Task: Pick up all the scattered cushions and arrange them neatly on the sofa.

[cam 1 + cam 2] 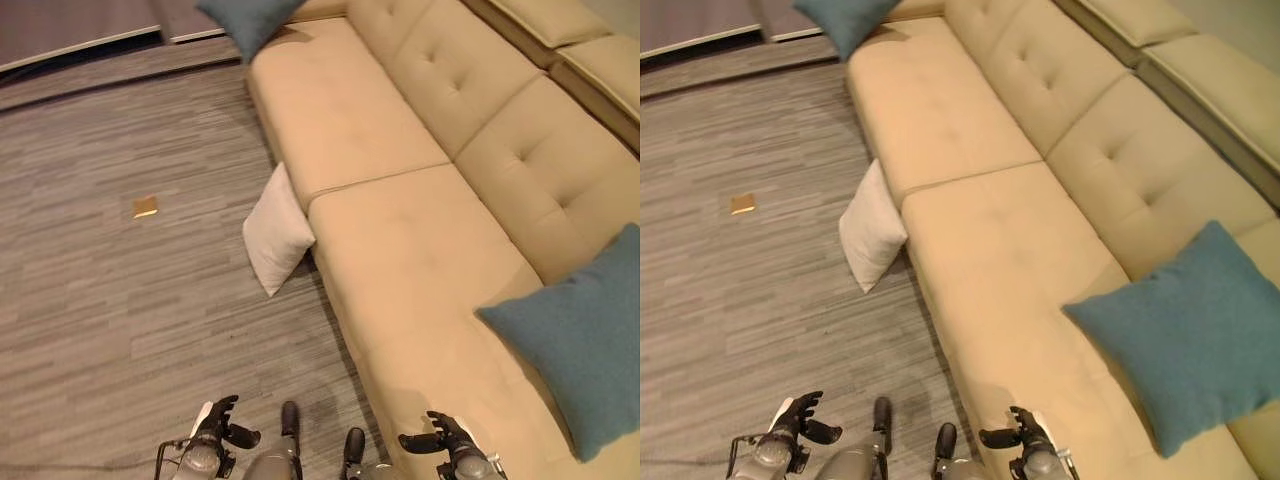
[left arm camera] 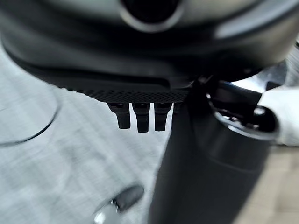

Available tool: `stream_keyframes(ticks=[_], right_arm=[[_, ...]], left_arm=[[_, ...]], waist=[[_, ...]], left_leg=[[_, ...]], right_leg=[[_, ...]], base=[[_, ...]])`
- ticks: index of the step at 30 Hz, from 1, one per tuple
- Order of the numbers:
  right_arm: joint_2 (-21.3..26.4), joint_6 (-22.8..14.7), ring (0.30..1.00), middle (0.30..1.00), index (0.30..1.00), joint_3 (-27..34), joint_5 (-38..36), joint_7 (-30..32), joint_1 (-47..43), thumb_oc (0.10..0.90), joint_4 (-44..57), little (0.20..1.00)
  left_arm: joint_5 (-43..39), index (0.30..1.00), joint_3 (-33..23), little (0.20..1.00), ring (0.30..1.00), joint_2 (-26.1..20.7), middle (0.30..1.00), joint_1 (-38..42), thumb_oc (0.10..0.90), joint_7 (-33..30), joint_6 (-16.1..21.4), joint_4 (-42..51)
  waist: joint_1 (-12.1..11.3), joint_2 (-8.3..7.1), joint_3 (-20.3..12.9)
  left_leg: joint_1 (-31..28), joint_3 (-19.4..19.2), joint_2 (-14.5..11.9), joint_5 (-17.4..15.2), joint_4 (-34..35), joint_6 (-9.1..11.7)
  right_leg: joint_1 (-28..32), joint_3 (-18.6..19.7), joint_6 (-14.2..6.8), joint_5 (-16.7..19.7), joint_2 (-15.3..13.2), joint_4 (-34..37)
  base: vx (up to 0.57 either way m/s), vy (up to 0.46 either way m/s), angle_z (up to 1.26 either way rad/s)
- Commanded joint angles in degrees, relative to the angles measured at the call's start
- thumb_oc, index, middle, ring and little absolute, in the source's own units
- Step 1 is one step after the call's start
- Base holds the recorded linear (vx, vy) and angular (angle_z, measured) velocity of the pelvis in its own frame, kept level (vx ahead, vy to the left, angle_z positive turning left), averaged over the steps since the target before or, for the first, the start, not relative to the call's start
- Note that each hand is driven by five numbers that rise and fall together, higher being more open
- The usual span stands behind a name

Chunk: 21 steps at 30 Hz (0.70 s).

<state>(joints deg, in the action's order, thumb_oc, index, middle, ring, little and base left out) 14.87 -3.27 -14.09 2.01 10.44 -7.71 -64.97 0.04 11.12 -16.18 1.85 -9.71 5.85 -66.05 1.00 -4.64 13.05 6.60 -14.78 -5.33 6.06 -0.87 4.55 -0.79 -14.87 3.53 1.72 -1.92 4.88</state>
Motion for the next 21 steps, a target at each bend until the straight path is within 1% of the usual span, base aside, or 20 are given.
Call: stream_keyframes(ticks=[1, 2, 3, 5, 6, 7, 9, 11, 12, 14, 16, 17, 18, 19, 21], right_arm=[[1.6, -0.1, 0.900, 0.900, 0.900, -0.2, 1.5, 1.6, 3.6, 0.800, -1.4, 0.900], [1.4, 0.0, 0.900, 0.900, 0.900, 0.1, 1.3, 1.5, 4.3, 0.800, -1.5, 0.900], [1.3, 0.0, 0.900, 0.900, 0.900, 0.5, 1.2, 1.5, 4.9, 0.800, -1.6, 0.900], [1.3, 0.2, 0.900, 0.900, 0.900, 1.4, 1.2, 1.6, 5.5, 0.800, -2.1, 0.900], [1.3, 0.4, 0.900, 0.900, 0.900, 1.7, 1.2, 1.7, 5.6, 0.800, -2.5, 0.900], [1.2, 0.6, 0.900, 0.900, 0.900, 1.8, 1.2, 1.8, 5.4, 0.800, -3.1, 0.900], [0.6, 0.9, 0.900, 0.900, 0.900, 1.2, 1.6, 1.8, 4.6, 0.800, -3.7, 0.900], [0.0, 0.9, 0.900, 0.900, 0.900, 1.0, 1.6, 1.7, 4.2, 0.800, -3.4, 0.900], [-0.2, 0.9, 0.900, 0.900, 0.900, 1.1, 1.5, 1.6, 4.0, 0.800, -3.0, 0.900], [-0.6, 0.9, 0.900, 0.900, 0.900, 0.5, 1.8, 1.5, 3.1, 0.800, -2.2, 0.900], [-0.7, 0.9, 0.900, 0.900, 0.900, -0.4, 2.2, 1.4, 2.3, 0.800, -1.6, 0.900], [-0.9, 0.8, 0.900, 0.900, 0.900, -0.6, 2.2, 1.4, 2.2, 0.800, -1.1, 0.900], [-1.1, 0.6, 0.900, 0.900, 0.900, -1.0, 2.3, 1.3, 2.1, 0.800, -0.7, 0.900], [-1.2, 0.6, 0.900, 0.900, 0.900, -1.1, 2.2, 1.3, 2.3, 0.800, -0.4, 0.900], [-1.0, 0.6, 0.900, 0.900, 0.900, -1.1, 2.0, 1.2, 2.5, 0.800, -0.2, 0.900]], left_arm=[[1.4, 0.900, -0.6, 0.900, 0.900, -1.7, 0.900, -0.9, 0.800, -1.2, 0.5, -0.9], [1.6, 0.900, -0.5, 0.900, 0.900, -1.8, 0.900, -1.1, 0.800, -1.1, 0.4, -0.9], [1.9, 0.900, -0.3, 0.900, 0.900, -1.8, 0.900, -1.3, 0.800, -1.2, 0.3, -0.9], [2.3, 0.900, 0.1, 0.900, 0.900, -1.8, 0.900, -1.2, 0.800, -1.1, 0.2, -0.6], [2.6, 0.900, 0.3, 0.900, 0.900, -1.8, 0.900, -1.1, 0.800, -0.9, 0.3, -0.4], [2.9, 0.900, 0.2, 0.900, 0.900, -1.8, 0.900, -1.3, 0.800, -0.8, 0.1, -0.4], [2.7, 0.900, -0.2, 0.900, 0.900, -2.4, 0.900, -1.1, 0.800, -0.7, 0.1, -0.3], [2.4, 0.900, -0.4, 0.900, 0.900, -3.1, 0.900, -0.7, 0.800, -0.7, 0.1, -0.1], [2.5, 0.900, -0.5, 0.900, 0.900, -3.5, 0.900, -0.5, 0.800, -0.7, 0.0, -0.1], [2.7, 0.900, -0.7, 0.900, 0.900, -4.6, 0.900, -0.1, 0.800, -1.1, 0.0, 0.1], [2.6, 0.900, -1.1, 0.900, 0.900, -5.6, 0.900, 0.4, 0.800, -1.4, 0.0, 0.6], [2.5, 0.900, -1.2, 0.900, 0.900, -5.9, 0.900, 0.5, 0.800, -1.5, 0.1, 0.7], [2.4, 0.900, -1.4, 0.900, 0.900, -6.1, 0.900, 0.6, 0.800, -1.6, 0.2, 0.6], [2.3, 0.900, -1.4, 0.900, 0.900, -6.1, 0.900, 0.4, 0.800, -1.6, 0.2, 0.7], [2.3, 0.900, -1.2, 0.900, 0.900, -5.9, 0.900, 0.3, 0.800, -1.6, 0.3, 0.8]], waist=[[1.6, -1.86, -2.7], [1.9, -1.95, -2.6], [2.5, -1.61, -2.8], [3.7, -0.92, -3.3], [4.2, -0.49, -3.8], [4.5, -0.41, -4.3], [3.6, -1.15, -4.3], [2.9, -1.44, -4.2], [2.7, -1.49, -4.1], [2.3, -1.41, -3.5], [2.1, -1.08, -2.7], [2.1, -0.76, -2.6], [2.0, -0.35, -2.3], [2.4, -0.09, -2.2], [3.8, 0.30, -2.0]], left_leg=[[0.9, 1.6, 0.2, -7.1, -5.3, -1.0], [0.5, -0.2, -0.7, -7.0, -5.4, -1.0], [-0.7, -2.1, -1.6, -8.4, -5.1, -0.4], [-1.8, -7.8, -3.0, -7.7, -3.9, 0.1], [-2.5, -9.6, -3.3, -7.5, -2.9, 0.3], [-2.7, -9.2, -2.6, -7.9, -2.6, 0.2], [-2.3, -7.3, -1.3, -9.5, -3.3, -0.8], [-2.1, -5.6, -0.1, -10.5, -3.7, -1.8], [-2.3, -5.1, 0.7, -10.9, -3.4, -2.4], [-2.9, -4.1, 2.0, -11.5, -2.8, -3.6], [-3.9, -3.2, 3.0, -11.8, -1.8, -4.9], [-4.4, -2.8, 3.3, -11.9, -1.2, -5.1], [-4.5, -3.0, 3.3, -11.0, -0.9, -5.7], [-5.4, -2.3, 3.7, -11.1, -0.6, -5.9], [-7.4, -0.3, 4.8, -11.5, 0.5, -5.9]], right_leg=[[-0.6, 1.1, -9.0, -4.7, -3.2, -5.0], [-0.5, -0.3, -9.0, -4.6, -3.7, -4.9], [0.3, -1.3, -9.4, -5.4, -3.8, -4.6], [0.4, -4.5, -9.7, -5.0, -4.6, -3.9], [0.8, -5.7, -10.0, -4.7, -4.9, -3.7], [1.4, -5.9, -10.4, -4.5, -5.4, -3.8], [1.8, -5.1, -11.1, -4.4, -6.4, -4.8], [1.8, -4.2, -11.6, -4.5, -7.4, -6.9], [1.4, -3.6, -11.9, -4.5, -8.0, -8.9], [-0.4, -2.1, -12.5, -3.3, -9.7, -14.5], [-3.2, 0.0, -12.9, -2.4, -10.4, -20.7], [-4.5, 1.0, -12.9, -2.5, -10.1, -23.3], [-6.3, 1.7, -12.1, -1.9, -9.3, -24.7], [-7.3, 3.4, -11.6, -2.4, -7.8, -25.8], [-9.3, 7.3, -10.6, -4.8, -3.3, -24.4]], base=[[0.05, 0.038, 0.25], [0.07, 0.068, 0.43], [0.08, 0.107, 0.73], [0.09, 0.169, 1.23], [0.19, 0.281, 1.32], [0.27, 0.338, 0.96], [0.21, 0.285, 0.27], [0.12, 0.231, 0.21], [0.11, 0.259, 0.22], [0.10, 0.237, 0.23], [0.12, 0.200, 0.16], [0.07, 0.175, 0.11], [0.10, 0.148, 0.17], [0.12, 0.125, 0.19], [0.22, 0.099, 0.13]])
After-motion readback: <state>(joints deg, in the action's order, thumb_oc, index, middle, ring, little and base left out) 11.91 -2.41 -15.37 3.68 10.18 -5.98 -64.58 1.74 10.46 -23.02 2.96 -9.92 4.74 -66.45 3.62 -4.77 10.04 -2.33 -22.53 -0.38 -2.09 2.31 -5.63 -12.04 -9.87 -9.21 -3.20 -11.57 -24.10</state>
